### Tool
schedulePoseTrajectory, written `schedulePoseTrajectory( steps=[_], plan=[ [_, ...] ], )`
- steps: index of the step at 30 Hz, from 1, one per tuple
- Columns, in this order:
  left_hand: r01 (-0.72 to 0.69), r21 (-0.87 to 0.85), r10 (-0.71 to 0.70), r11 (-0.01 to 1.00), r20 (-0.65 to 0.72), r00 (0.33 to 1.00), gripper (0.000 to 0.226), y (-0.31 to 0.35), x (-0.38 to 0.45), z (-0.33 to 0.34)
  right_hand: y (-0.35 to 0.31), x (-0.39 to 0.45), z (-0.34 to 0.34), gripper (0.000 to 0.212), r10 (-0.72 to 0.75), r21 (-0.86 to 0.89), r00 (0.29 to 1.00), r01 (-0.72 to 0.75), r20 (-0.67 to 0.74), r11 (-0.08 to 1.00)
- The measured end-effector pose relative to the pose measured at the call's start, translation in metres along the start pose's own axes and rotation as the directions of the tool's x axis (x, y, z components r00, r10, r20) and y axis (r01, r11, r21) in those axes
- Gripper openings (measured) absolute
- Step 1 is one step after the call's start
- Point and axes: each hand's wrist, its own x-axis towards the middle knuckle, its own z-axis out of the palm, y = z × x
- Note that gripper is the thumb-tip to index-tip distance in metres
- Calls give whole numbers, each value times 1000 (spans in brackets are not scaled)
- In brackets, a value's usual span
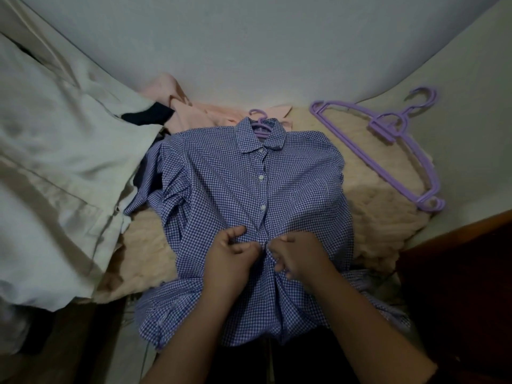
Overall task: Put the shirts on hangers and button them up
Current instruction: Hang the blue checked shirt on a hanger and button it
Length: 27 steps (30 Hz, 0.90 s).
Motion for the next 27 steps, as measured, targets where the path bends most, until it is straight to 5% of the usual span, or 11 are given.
schedulePoseTrajectory(
  steps=[11,19,27],
  plan=[
    [-41,-1,41,999,22,999,24,-3,1,2,0,-2,0,20,5,75,999,-9,52,997],
    [-44,-2,44,999,67,997,35,-5,2,0,2,-6,4,22,-149,49,989,149,1,988],
    [-330,234,338,915,6,941,40,-11,-8,13,-5,-8,2,20,-103,53,995,102,3,993]
  ],
)
